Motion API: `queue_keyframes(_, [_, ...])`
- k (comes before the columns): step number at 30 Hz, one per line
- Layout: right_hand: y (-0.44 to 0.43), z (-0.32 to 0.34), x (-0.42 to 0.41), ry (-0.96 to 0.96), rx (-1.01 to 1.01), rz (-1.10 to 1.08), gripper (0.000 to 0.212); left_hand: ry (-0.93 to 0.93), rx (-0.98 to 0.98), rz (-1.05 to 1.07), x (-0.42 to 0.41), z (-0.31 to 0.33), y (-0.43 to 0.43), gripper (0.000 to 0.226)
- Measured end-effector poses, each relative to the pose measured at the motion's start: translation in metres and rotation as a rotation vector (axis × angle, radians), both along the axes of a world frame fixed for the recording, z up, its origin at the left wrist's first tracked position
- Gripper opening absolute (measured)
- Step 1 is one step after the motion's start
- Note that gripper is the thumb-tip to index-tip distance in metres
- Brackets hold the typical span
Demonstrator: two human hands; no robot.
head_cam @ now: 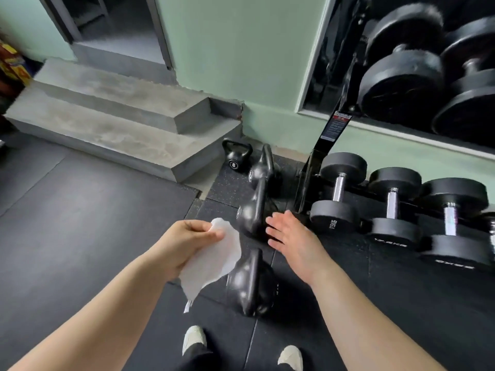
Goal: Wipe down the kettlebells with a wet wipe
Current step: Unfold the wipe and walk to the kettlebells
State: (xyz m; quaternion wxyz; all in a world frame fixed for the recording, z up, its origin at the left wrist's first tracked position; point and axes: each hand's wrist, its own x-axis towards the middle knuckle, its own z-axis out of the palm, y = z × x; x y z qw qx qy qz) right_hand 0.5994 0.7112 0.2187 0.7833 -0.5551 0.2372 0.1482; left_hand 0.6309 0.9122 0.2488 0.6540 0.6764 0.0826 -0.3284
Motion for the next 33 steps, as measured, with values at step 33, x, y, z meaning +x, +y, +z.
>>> queue_keyframes(33, [0.057, -0.021, 0.013, 0.137, 0.001, 0.039, 0.038, -0.565, 0.506, -0.724, 0.070, -0.017, 0.026, 0.035])
